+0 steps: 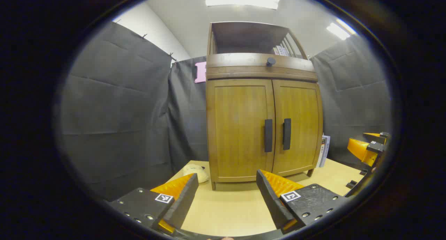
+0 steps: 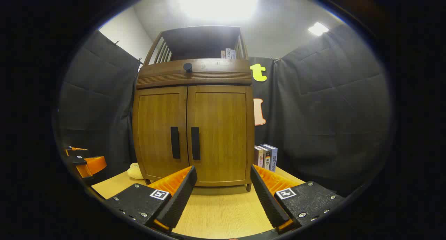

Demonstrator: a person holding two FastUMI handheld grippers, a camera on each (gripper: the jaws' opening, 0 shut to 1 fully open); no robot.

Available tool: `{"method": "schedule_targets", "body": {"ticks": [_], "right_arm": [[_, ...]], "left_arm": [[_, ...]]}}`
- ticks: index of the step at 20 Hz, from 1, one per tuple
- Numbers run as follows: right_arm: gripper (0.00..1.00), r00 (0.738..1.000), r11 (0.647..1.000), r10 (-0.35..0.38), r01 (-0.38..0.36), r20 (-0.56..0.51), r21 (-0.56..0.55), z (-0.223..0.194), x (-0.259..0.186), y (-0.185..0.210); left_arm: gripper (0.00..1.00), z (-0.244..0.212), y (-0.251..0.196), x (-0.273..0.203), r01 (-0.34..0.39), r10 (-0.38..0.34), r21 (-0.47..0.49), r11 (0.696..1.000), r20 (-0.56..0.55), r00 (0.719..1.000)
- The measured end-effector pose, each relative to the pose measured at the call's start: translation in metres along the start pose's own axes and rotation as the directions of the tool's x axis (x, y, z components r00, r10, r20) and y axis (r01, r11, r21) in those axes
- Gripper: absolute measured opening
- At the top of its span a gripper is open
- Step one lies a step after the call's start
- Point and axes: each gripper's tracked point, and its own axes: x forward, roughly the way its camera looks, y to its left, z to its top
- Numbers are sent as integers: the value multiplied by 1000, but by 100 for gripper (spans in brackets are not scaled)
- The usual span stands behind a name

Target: Open the right door of the double-door shoe cabinet with the right hand, and open the left door with the left hand.

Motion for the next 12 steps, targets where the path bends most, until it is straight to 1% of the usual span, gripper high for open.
{"method": "schedule_targets", "body": {"ticks": [2,3,12], "right_arm": [[95,1000,1000,0,0,-7,-1,4,4,0],[96,1000,1000,-1,1,-6,0,5,6,1],[95,1000,1000,-13,13,-13,6,7,10,3]], "left_arm": [[87,1,-1,0,-3,3,4,1000,-1,1000],[95,3,-1,1,-5,5,7,1000,-1,1000],[96,7,-3,0,0,-1,25,1000,15,1000]]}}
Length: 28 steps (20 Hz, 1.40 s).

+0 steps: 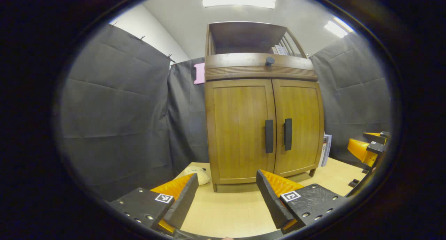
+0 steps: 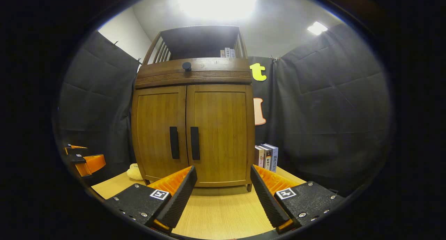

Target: Open the right door of the double-door shoe cabinet with the right hand, and open the left door with the left hand.

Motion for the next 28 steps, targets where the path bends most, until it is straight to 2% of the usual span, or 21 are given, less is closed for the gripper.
{"method": "schedule_targets", "body": {"ticks": [4,18,28], "right_arm": [[96,1000,1000,8,-8,9,3,-1,4,-1],[95,996,999,48,-50,73,21,7,18,5],[95,994,995,80,-84,72,53,4,36,14]], "left_arm": [[100,2,-1,1,5,-5,1,1000,10,1000],[100,-2,0,4,10,-10,-9,1000,12,1000],[100,-1,3,6,-72,72,9,997,7,997]]}}
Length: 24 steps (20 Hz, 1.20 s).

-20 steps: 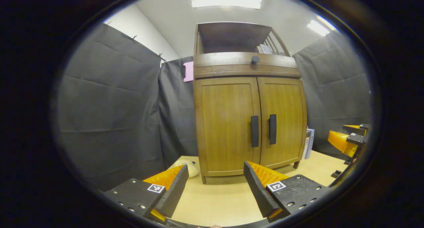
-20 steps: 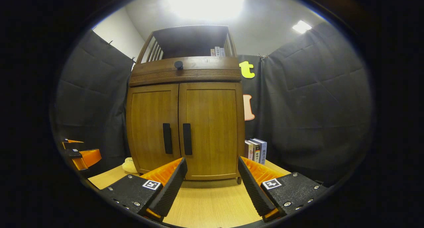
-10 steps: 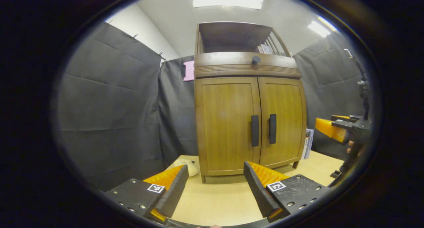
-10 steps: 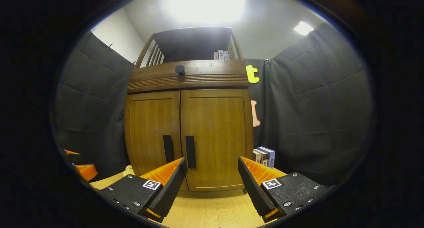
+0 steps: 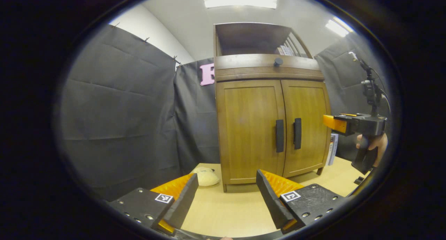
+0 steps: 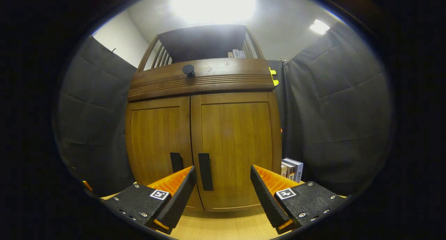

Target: Open the right door of the double-door shoe cabinet with the right hand, and open the left door with the left hand.

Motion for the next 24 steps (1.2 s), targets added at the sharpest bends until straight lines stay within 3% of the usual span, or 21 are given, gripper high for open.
{"method": "schedule_targets", "body": {"ticks": [14,20,21,22,24], "right_arm": [[92,993,997,69,-66,-93,34,-21,8,16],[81,980,997,79,-74,-184,31,-32,10,11],[80,978,997,79,-74,-194,35,-32,12,9],[73,976,997,80,-74,-204,39,-30,13,6],[68,974,996,83,-75,-212,44,-39,14,5]], "left_arm": [[100,-2,3,3,-84,84,16,996,-15,996],[100,0,6,9,-126,126,14,992,-32,991],[95,0,6,10,-131,131,14,991,-35,991],[100,-1,7,10,-135,135,15,991,-37,990],[100,-2,8,12,-144,144,15,990,-42,989]]}}
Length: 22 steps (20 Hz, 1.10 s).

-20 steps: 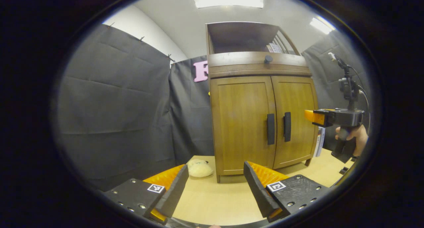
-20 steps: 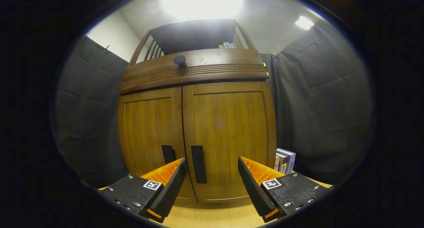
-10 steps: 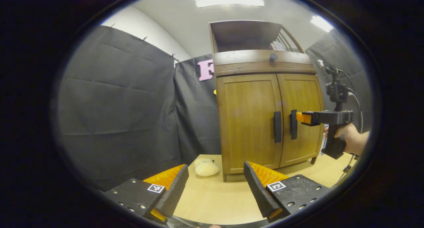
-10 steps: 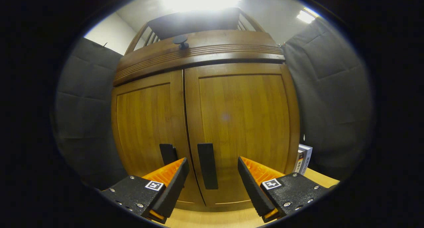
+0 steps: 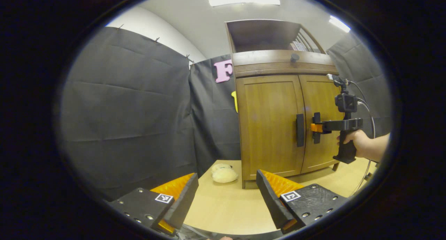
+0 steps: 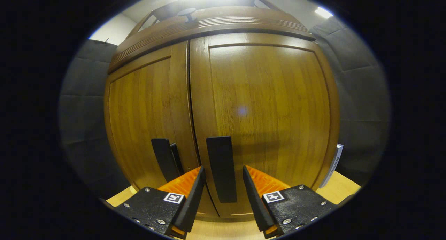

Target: Open the right door of the double-door shoe cabinet with the right hand, and open the left door with the left hand.

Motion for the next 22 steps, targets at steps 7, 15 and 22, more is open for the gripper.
{"method": "schedule_targets", "body": {"ticks": [7,15,22], "right_arm": [[31,1000,1000,4,-4,-31,-11,-13,3,-12],[22,999,1000,20,-21,-36,-13,-9,1,-10],[22,999,1000,22,-22,-34,-15,-7,2,-11]], "left_arm": [[95,2,1,2,-14,14,-5,1000,-3,1000],[100,13,0,-5,0,1,-11,1000,16,1000],[100,19,-1,-7,5,-4,-13,1000,26,1000]]}}
